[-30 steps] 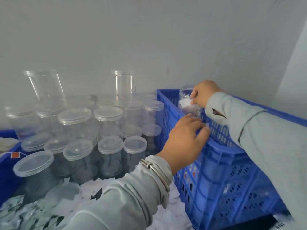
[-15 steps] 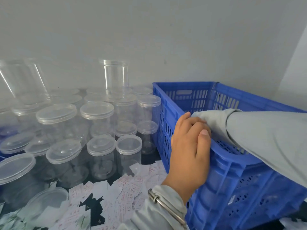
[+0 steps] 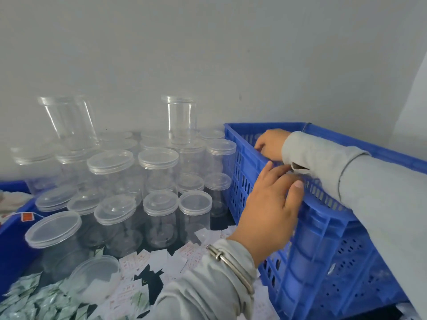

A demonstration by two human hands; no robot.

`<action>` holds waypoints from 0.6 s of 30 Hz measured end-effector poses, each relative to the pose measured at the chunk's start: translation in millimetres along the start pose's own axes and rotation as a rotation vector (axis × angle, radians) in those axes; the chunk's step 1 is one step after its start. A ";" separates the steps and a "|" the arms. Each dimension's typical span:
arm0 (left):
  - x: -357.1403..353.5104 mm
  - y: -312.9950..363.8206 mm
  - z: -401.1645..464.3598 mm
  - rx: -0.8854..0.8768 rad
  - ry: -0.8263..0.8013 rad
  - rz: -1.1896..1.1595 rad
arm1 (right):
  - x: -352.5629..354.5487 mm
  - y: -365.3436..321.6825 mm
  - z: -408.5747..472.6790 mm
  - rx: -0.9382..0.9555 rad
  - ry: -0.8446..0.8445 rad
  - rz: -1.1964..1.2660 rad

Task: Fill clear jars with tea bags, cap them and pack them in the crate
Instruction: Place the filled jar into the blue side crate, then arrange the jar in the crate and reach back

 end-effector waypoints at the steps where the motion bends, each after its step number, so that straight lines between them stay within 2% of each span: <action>1: 6.3 1.7 -1.7 0.023 -0.060 0.028 | 6.8 -2.2 -5.4 -0.015 0.023 0.152; 4: 35.2 0.0 -16.7 0.091 -0.219 0.157 | 33.3 -19.1 -33.1 0.022 0.197 0.425; 6: 65.9 -5.9 -33.9 0.151 -0.288 0.262 | 43.8 -40.9 -58.9 0.094 0.288 0.480; 8: 103.7 -13.1 -54.5 0.216 -0.320 0.340 | 43.1 -71.3 -81.4 0.171 0.293 0.477; 11: 164.5 -25.1 -95.5 0.350 -0.364 0.461 | 20.7 -121.3 -94.5 0.214 0.183 0.365; 14: 215.6 -32.3 -144.4 0.526 -0.334 0.495 | -14.6 -159.1 -86.7 0.112 0.066 0.398; 16: 238.6 -33.1 -176.4 0.598 -0.301 0.490 | -40.6 -175.5 -77.3 -0.018 -0.045 0.558; 18: 253.1 -34.5 -204.8 0.647 -0.274 0.464 | -63.9 -190.2 -67.8 -0.123 -0.147 0.834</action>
Point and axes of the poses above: each hand's wrist, its own z-axis towards the middle knuckle, its own x-axis out of the back of the hand, y = z × x, the point moved 3 cm from there along z, towards the middle knuckle, and after that the axes turned 14 degrees about -x, right-handed, at the moved point
